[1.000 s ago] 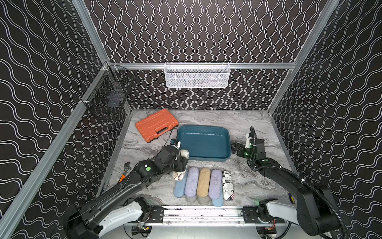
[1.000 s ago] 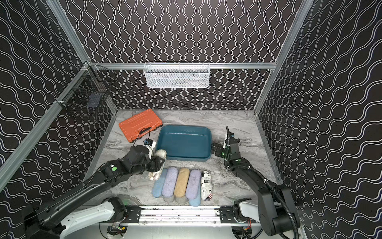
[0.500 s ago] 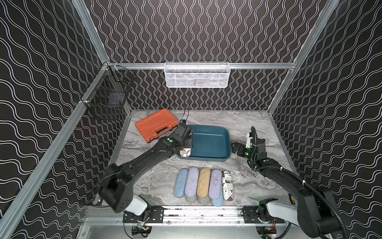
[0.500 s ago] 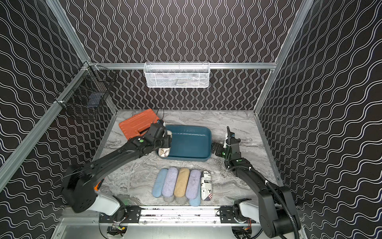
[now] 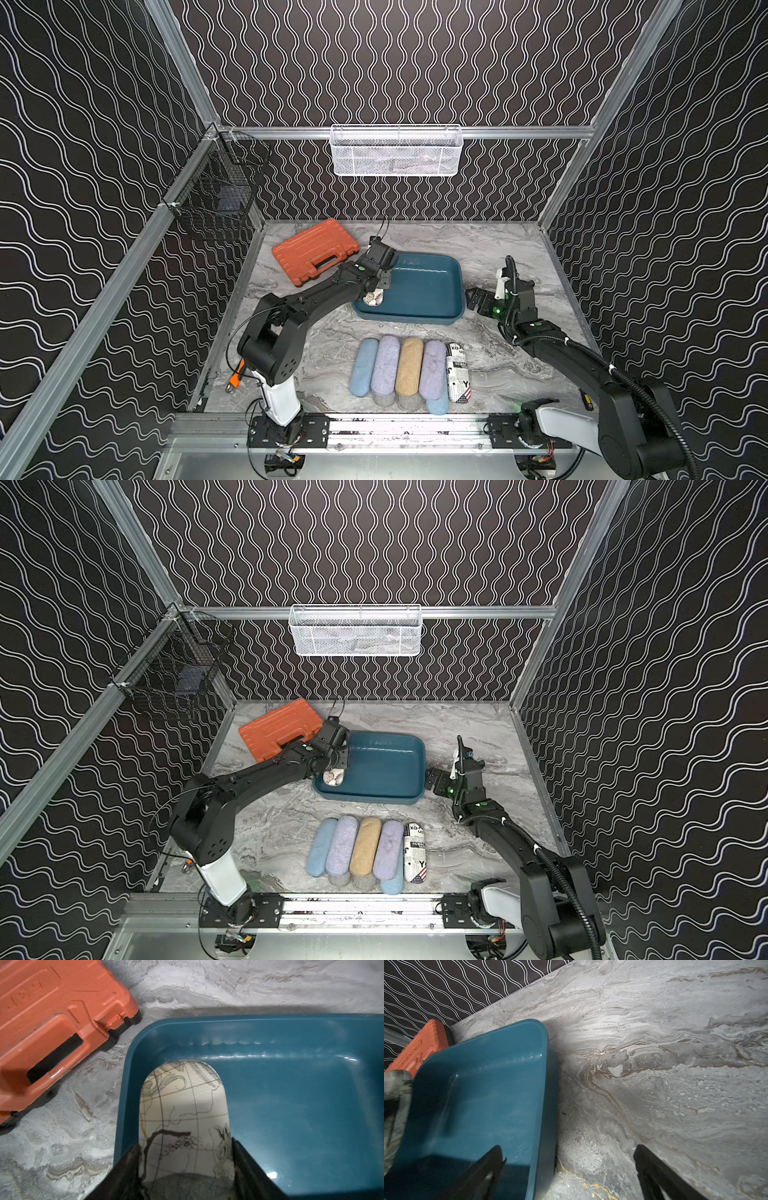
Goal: Put the glasses cases into the storage boxes
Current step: Place the glasses case in the storage box.
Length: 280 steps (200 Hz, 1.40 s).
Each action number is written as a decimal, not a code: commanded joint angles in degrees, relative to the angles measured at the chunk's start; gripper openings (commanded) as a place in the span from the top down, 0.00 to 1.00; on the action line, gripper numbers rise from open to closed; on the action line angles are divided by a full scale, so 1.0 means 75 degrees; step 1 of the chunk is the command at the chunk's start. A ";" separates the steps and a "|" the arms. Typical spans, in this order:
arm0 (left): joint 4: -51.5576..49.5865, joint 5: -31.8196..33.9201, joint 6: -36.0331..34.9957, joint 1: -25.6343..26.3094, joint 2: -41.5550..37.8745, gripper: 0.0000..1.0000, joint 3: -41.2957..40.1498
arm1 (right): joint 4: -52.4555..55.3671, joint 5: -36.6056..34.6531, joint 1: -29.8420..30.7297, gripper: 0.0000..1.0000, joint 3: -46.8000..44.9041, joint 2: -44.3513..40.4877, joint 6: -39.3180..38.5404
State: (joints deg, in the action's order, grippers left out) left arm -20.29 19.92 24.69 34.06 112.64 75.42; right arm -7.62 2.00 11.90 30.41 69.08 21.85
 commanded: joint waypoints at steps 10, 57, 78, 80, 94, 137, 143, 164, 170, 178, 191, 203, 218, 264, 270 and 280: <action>0.0181 0.0215 -0.0224 -0.0039 0.0443 0.41 0.0283 | -0.0150 -0.0043 -0.0008 0.00 -0.0020 -0.0058 0.0064; 0.0152 0.0436 -0.0390 -0.0040 0.0914 0.41 0.0512 | -0.0152 -0.0049 -0.0017 0.00 -0.0024 -0.0052 0.0052; 0.0154 0.0510 -0.0466 -0.0043 0.1121 0.40 0.0572 | -0.0166 -0.0017 -0.0026 0.00 -0.0001 0.0012 0.0048; 0.0143 0.0523 -0.0473 -0.0048 0.1133 0.40 0.0582 | -0.0168 -0.0011 -0.0022 0.00 -0.0004 0.0018 0.0051; 0.0096 0.0632 -0.0541 -0.0048 0.1262 0.40 0.0648 | -0.0165 -0.0009 -0.0028 0.00 0.0000 0.0024 0.0050; -0.0113 0.0669 -0.0731 -0.0083 0.1652 0.38 0.0917 | -0.0191 0.0008 -0.0037 0.00 -0.0002 0.0047 0.0057; -0.0130 0.0672 -0.0731 -0.0078 0.1693 0.38 0.0926 | -0.0180 0.0007 -0.0030 0.00 -0.0001 0.0048 0.0043; -0.0159 0.0597 -0.0709 -0.0107 0.1752 0.35 0.0919 | -0.0159 0.0031 -0.0036 0.00 -0.0023 0.0010 0.0049; -0.0159 0.0579 -0.0689 -0.0101 0.1772 0.33 0.0903 | -0.0161 0.0030 -0.0039 0.00 -0.0033 -0.0014 0.0049; -0.0184 0.0561 -0.0679 -0.0107 0.1769 0.32 0.0910 | -0.0165 0.0022 -0.0039 0.00 -0.0047 -0.0023 0.0049; -0.0258 0.0618 -0.0643 -0.0101 0.1780 0.30 0.0938 | -0.0151 0.0022 -0.0044 0.00 -0.0030 -0.0026 0.0052; -0.0334 0.0626 -0.0635 -0.0102 0.1744 0.27 0.0977 | -0.0151 0.0028 -0.0041 0.00 -0.0022 -0.0012 0.0052; -0.0288 0.0570 -0.0636 -0.0102 0.1581 0.24 0.0933 | -0.0149 0.0041 -0.0044 0.00 -0.0023 -0.0014 0.0050; 0.0297 -0.0292 -0.0867 -0.0044 0.0272 0.16 0.0491 | -0.0130 0.0056 -0.0042 0.00 -0.0017 -0.0046 0.0045; 0.0287 -0.0410 -0.0866 -0.0031 0.0052 0.16 0.0460 | -0.0132 0.0051 -0.0049 0.00 -0.0012 -0.0048 0.0039; 0.0222 -0.0522 -0.0854 0.0014 -0.0315 0.15 0.0380 | -0.0133 0.0044 -0.0043 0.00 -0.0012 -0.0052 0.0040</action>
State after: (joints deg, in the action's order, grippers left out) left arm -21.52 20.25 19.27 33.65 114.89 79.31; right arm -7.62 2.22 11.57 30.22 68.97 21.82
